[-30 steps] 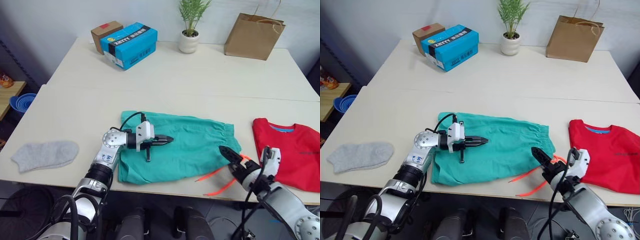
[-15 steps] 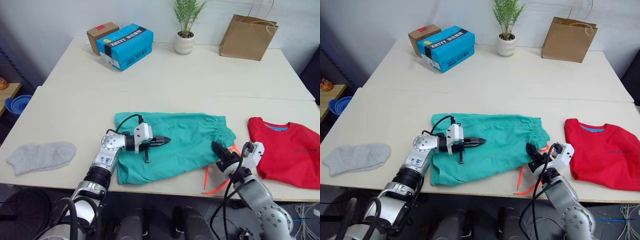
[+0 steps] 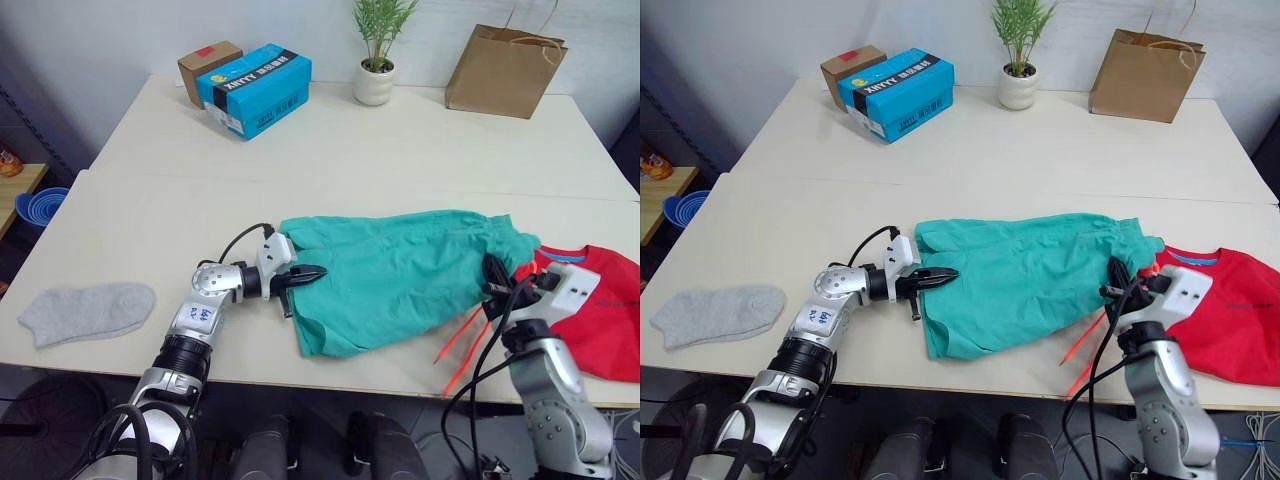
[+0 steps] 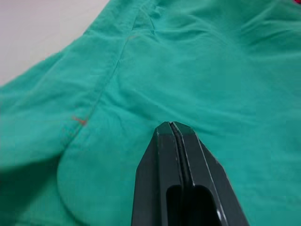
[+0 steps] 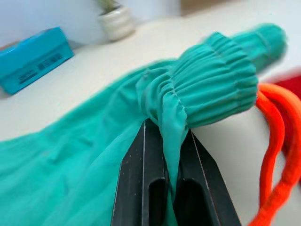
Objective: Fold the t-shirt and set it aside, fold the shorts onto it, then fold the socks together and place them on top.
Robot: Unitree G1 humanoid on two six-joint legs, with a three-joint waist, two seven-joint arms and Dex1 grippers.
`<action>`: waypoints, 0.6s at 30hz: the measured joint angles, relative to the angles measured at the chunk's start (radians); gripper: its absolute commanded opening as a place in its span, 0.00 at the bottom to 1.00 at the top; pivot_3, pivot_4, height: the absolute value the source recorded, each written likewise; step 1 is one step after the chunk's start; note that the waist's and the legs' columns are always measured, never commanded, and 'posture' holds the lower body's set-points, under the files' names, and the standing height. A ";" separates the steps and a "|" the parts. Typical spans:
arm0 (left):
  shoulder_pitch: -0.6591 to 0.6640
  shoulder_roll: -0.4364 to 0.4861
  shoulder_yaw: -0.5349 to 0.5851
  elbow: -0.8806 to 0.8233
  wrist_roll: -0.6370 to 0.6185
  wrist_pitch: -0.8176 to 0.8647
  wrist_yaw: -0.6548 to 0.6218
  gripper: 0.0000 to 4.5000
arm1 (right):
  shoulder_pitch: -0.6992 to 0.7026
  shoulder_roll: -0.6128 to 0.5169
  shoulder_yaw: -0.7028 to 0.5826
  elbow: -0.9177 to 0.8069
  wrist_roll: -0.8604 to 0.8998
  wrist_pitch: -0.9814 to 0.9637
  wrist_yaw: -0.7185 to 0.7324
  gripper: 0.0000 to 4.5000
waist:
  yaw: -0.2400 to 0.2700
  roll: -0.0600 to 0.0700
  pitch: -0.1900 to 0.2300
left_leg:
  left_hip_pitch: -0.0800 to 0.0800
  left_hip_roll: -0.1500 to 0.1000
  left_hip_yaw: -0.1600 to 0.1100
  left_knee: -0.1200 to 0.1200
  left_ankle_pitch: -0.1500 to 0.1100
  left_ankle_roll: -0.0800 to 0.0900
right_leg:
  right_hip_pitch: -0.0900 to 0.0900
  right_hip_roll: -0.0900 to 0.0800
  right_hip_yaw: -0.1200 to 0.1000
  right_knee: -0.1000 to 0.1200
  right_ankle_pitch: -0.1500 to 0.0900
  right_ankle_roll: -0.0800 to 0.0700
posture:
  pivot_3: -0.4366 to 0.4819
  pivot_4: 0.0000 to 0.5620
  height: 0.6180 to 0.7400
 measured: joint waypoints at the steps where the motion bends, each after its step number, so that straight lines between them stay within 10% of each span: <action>1: -0.001 0.000 0.000 -0.001 0.003 0.010 0.012 0.00 | -0.015 -0.024 0.028 -0.013 -0.023 -0.001 0.045 0.01 | -0.001 0.000 0.000 | 0.000 0.000 0.000 0.000 0.000 0.000 | 0.000 0.000 0.000 0.000 0.000 0.000 | 0.48 0.27 1.00; 10: 0.062 0.047 0.012 -0.140 -0.001 0.150 0.080 0.00 | -0.229 -0.083 0.445 -0.023 -0.277 0.048 0.314 0.01 | -0.008 0.000 0.000 | 0.000 0.001 0.000 0.000 0.003 -0.006 | -0.002 0.001 -0.001 0.006 -0.001 -0.002 | 0.48 0.27 1.00; 18: 0.108 0.079 0.054 -0.192 -0.024 0.191 0.107 0.00 | -0.277 -0.051 0.557 0.090 -0.407 0.044 0.413 0.01 | -0.007 0.000 0.000 | 0.000 0.001 0.000 0.002 0.003 -0.005 | -0.001 -0.001 -0.001 0.003 -0.001 -0.002 | 0.48 0.27 1.00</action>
